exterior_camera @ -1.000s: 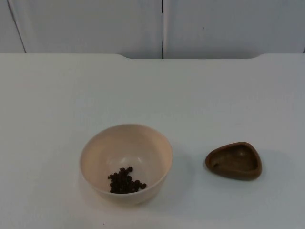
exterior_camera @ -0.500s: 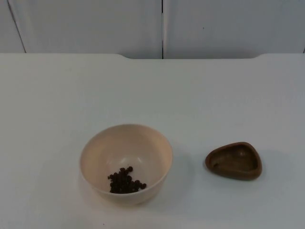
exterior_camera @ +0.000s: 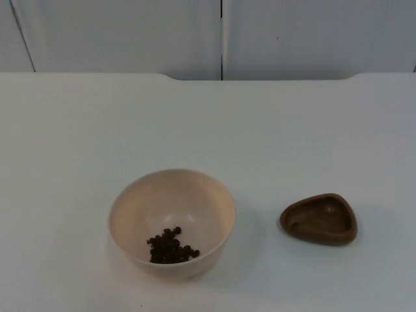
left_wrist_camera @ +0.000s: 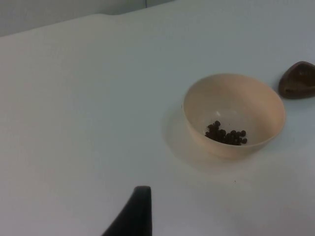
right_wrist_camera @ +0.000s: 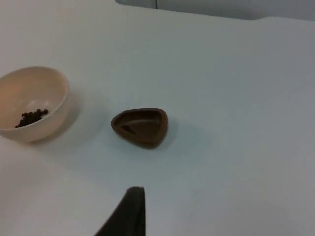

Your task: Pick up the bowl with the left hand and pour the coffee beans from the cup into the bowl with the right hand.

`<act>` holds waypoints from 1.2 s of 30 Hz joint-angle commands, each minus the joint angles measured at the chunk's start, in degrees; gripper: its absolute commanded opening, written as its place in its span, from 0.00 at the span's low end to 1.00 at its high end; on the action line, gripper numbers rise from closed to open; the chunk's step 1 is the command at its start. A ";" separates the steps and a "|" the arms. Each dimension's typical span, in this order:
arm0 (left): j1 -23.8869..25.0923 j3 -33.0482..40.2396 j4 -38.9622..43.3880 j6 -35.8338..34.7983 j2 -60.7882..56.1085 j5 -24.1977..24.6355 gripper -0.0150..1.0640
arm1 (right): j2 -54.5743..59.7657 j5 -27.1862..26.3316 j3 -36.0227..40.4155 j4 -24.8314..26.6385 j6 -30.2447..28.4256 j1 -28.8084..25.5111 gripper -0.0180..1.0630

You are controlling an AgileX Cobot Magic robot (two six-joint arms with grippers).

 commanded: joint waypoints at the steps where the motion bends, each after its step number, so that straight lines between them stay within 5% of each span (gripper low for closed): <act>1: -0.30 0.25 0.13 -0.15 -0.21 -0.62 0.99 | -0.20 -0.17 0.06 0.91 -1.42 -0.03 0.99; 8: -0.30 0.25 0.13 -0.15 -0.21 -0.62 0.99 | -0.20 -0.17 0.06 5.80 -8.03 -0.03 0.99; 30: -0.30 0.25 0.13 -0.15 -0.21 -0.62 0.99 | -0.20 -0.29 0.06 5.68 -7.29 -0.14 0.99; 36: -0.30 0.25 0.13 -0.15 -0.21 -0.62 0.99 | -0.20 -0.29 0.06 5.68 -7.29 -5.52 0.99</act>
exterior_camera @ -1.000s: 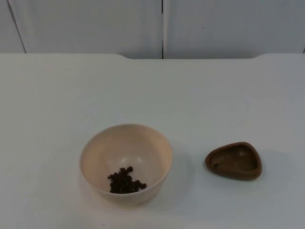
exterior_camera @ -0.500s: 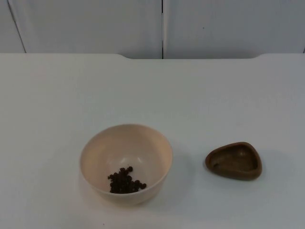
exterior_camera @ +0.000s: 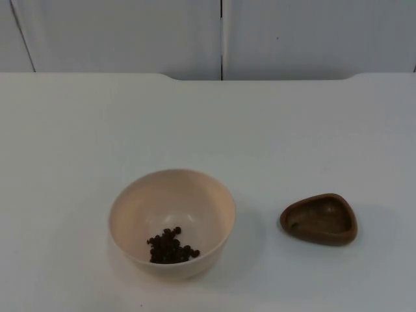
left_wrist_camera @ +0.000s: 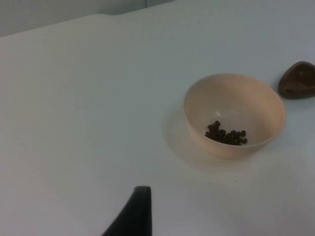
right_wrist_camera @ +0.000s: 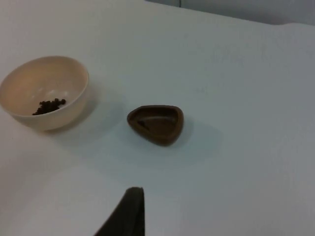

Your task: Pick up the bowl with the left hand and pour the coffee beans from the cup into the bowl with the right hand.

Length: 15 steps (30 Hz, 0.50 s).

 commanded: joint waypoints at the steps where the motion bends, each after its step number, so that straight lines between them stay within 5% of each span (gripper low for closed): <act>1: -0.30 0.25 0.13 -0.15 -0.21 -0.62 0.99 | -0.20 -0.29 0.06 0.36 -0.64 -4.18 0.99; 15: -0.30 0.25 0.13 -0.15 -0.21 -0.62 0.99 | -0.20 -0.29 0.06 0.61 -0.64 -18.12 0.99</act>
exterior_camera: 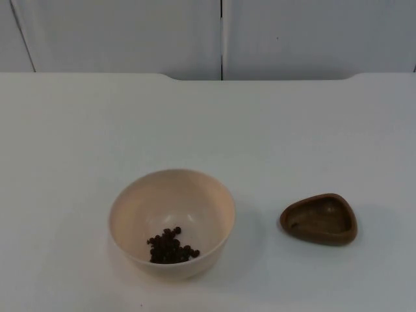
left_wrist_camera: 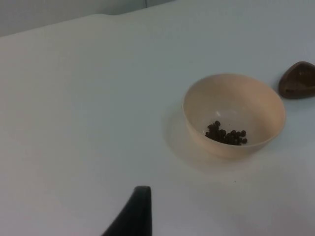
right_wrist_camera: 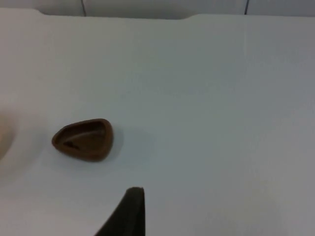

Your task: Pick up the bowl with the left hand and pour the coffee beans from the cup into the bowl with the right hand.

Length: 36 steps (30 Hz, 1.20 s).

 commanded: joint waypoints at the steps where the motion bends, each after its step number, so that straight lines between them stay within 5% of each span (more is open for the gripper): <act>1: -0.30 0.25 0.13 -0.15 -0.21 -0.62 0.99 | -0.20 -0.29 0.06 0.19 -0.64 -1.83 0.99; 19: -0.19 0.25 0.14 -0.15 -0.21 -0.62 0.99 | -0.20 -0.29 0.06 0.08 -0.64 -4.76 0.99; 36: 15.35 0.25 0.24 -0.15 -0.21 -0.62 0.99 | -0.20 -0.40 0.06 0.08 -0.64 -4.76 0.99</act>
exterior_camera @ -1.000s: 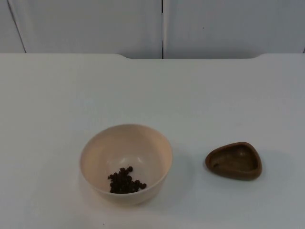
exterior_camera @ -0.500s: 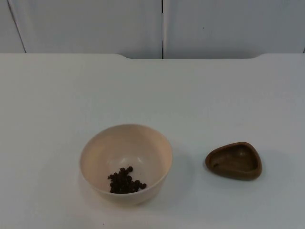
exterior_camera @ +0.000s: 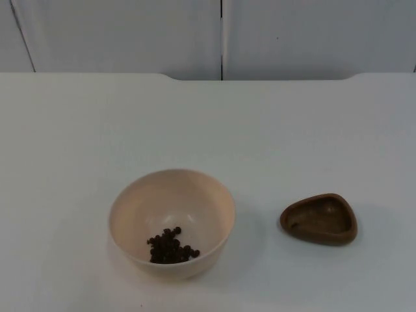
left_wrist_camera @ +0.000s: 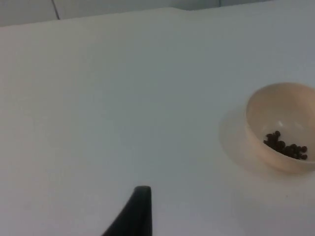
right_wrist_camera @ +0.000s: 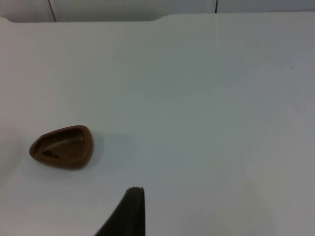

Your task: Pick up the bowl with the left hand and pour the coffee beans from the cup into the bowl with the right hand.

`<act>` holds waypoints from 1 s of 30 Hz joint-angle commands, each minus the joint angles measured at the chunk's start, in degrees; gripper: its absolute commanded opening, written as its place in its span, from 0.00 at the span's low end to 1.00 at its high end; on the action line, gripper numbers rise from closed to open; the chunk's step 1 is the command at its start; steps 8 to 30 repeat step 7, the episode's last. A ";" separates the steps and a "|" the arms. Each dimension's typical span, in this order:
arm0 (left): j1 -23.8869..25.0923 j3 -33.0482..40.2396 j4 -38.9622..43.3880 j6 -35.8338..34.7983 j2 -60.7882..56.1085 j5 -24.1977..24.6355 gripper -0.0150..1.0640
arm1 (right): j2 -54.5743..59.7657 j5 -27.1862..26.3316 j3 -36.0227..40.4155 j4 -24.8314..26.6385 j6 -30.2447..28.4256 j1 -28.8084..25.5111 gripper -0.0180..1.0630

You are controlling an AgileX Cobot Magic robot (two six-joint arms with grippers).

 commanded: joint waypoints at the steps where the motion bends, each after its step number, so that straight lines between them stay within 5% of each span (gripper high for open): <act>1: 1.56 0.25 0.24 -0.15 -0.21 -0.62 0.99 | -0.20 -0.40 0.06 0.08 -0.64 -0.34 0.99; 7: 7.45 0.25 0.24 -0.15 -0.21 -0.62 0.99 | -0.20 -0.40 0.06 0.08 -0.64 -0.34 0.99; 30: 7.45 0.25 0.24 -0.15 -0.21 -0.62 0.99 | -0.20 -0.40 0.06 0.08 -0.64 -0.34 0.99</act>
